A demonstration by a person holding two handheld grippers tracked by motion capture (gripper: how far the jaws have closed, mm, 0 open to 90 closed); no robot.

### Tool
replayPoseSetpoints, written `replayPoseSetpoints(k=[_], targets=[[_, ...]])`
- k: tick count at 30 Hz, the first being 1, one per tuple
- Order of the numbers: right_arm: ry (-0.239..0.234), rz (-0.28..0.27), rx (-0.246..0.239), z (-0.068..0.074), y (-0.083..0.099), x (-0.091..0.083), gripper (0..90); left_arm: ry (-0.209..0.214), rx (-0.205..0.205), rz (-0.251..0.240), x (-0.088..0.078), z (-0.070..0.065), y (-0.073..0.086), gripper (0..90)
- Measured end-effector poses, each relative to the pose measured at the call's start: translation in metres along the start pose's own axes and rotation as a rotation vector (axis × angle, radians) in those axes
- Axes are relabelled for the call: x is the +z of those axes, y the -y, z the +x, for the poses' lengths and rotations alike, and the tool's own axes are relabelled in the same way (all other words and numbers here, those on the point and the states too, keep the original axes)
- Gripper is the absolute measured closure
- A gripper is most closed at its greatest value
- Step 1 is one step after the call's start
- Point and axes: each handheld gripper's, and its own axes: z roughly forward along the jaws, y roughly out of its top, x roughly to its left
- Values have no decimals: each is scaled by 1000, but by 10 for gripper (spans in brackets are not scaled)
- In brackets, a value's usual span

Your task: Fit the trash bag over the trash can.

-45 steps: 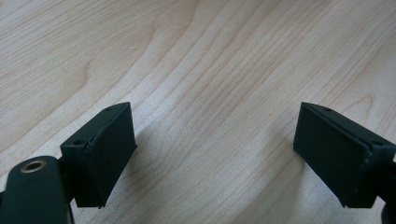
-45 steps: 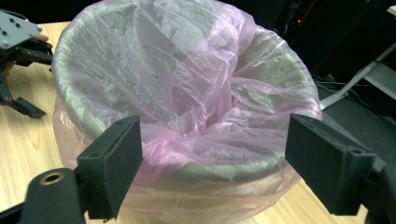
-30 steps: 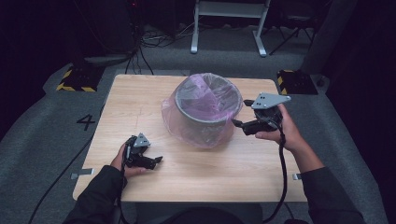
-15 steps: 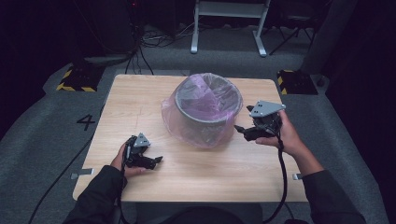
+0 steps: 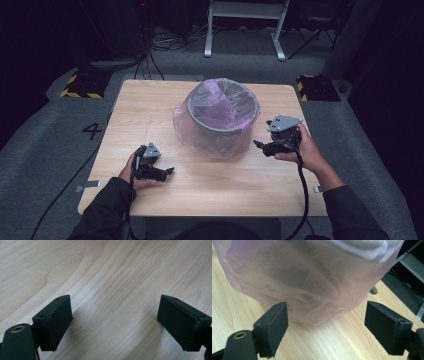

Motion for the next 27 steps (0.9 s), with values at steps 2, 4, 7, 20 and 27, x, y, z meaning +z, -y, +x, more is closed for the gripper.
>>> replayPoseSetpoints(k=[2,4,7,20,27], targets=[[8,10,-2,0,3,2,193,0,0,0,0,0,0,127],[1,19,2,1,6,4,193,0,0,0,0,0,0,126],[-1,28,8,2,12,6,193,0,0,0,0,0,0,126],[-21,64,22,5,30,12,193,0,0,0,0,0,0,126],[-36,104,29,8,46,20,197,2,-1,0,0,0,0,126]])
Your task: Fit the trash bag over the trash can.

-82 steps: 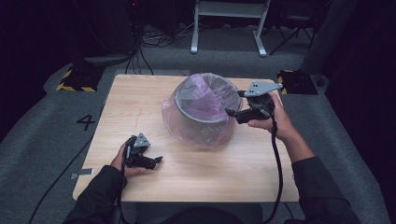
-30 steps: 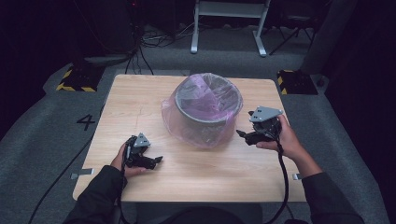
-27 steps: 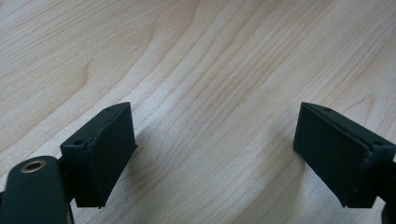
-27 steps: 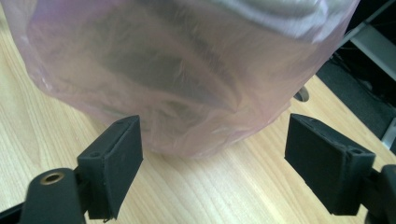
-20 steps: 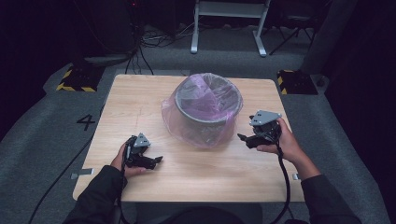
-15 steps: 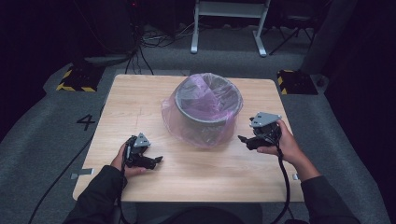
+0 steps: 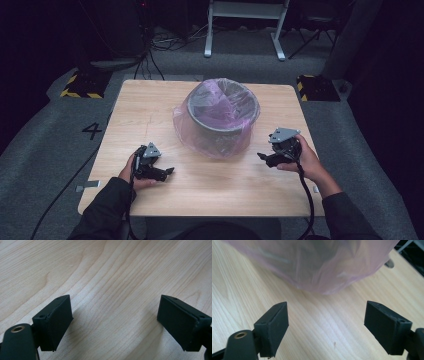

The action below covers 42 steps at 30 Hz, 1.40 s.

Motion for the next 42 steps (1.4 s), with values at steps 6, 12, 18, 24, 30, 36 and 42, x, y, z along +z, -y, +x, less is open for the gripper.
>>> replayPoseSetpoints(k=[6,12,18,24,30,36,42], targets=[[3,43,6,3,17,12,197,-2,1,0,0,0,0,126],[-3,62,46,3,36,18,197,-1,1,0,0,0,0,126],[-15,69,105,1,56,20,198,-2,1,0,0,0,0,126],[-24,51,161,0,73,17,203,-2,1,0,0,0,0,126],[-38,43,227,-3,90,16,203,-1,1,0,0,0,0,126],[-55,28,291,-8,105,15,206,-1,1,0,0,0,0,126],[-50,-19,354,-12,118,13,200,-1,2,0,0,0,0,126]])
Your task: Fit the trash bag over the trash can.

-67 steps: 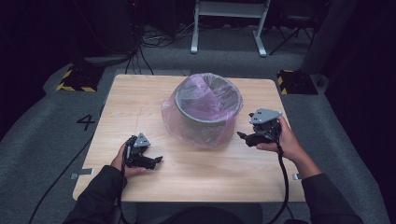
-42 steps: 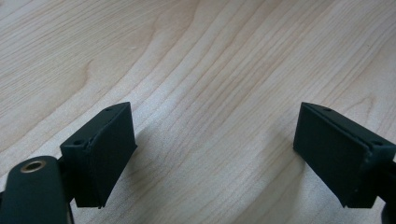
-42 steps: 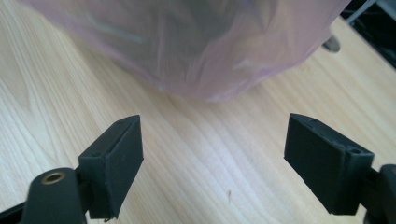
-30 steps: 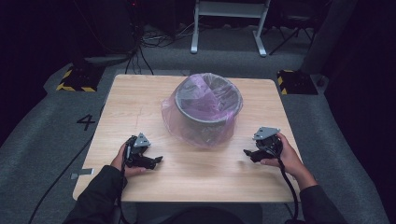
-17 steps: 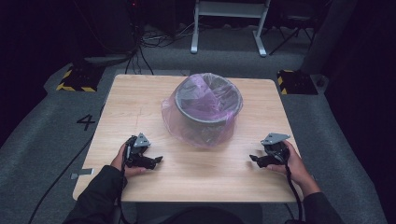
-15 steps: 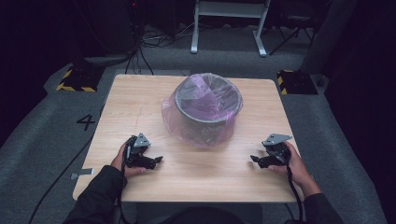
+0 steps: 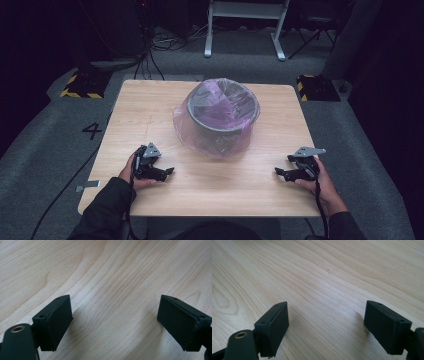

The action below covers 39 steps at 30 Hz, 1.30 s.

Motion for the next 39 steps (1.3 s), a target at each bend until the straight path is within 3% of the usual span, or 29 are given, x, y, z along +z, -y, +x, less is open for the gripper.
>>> replayPoseSetpoints(k=[5,10,39], targets=[[17,-46,14,-1,8,-3,187,0,-1,0,0,0,0,126],[46,-36,41,-2,9,-3,145,2,-2,-1,0,0,0,126],[61,-26,55,-3,9,-2,96,3,-5,-5,1,0,0,124]])
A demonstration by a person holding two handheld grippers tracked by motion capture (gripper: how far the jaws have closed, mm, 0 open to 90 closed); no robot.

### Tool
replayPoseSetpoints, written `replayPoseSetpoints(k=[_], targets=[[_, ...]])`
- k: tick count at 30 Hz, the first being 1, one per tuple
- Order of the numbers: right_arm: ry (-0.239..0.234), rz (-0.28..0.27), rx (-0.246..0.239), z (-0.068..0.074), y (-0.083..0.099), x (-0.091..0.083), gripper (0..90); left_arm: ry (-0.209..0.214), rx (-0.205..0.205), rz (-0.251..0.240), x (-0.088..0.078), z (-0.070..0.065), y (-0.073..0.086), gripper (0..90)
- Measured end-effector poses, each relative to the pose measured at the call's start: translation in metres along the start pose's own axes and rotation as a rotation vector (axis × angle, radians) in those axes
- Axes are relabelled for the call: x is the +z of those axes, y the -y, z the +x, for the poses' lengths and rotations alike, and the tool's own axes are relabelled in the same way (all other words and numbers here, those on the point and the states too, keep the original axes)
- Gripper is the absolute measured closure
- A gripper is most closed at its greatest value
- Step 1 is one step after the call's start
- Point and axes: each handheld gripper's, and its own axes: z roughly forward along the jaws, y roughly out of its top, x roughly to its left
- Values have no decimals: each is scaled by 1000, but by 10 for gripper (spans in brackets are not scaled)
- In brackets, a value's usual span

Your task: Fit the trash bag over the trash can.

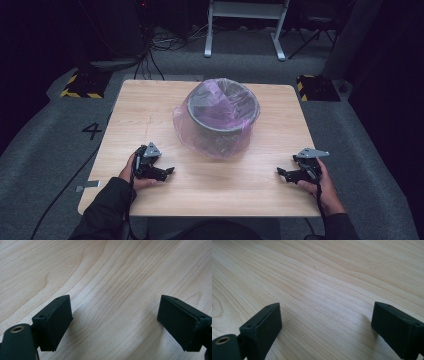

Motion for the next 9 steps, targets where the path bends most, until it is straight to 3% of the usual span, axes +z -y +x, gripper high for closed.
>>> replayPoseSetpoints(k=[9], targets=[[0,0,0,0,0,0,96,-2,3,1,0,0,0,124]])
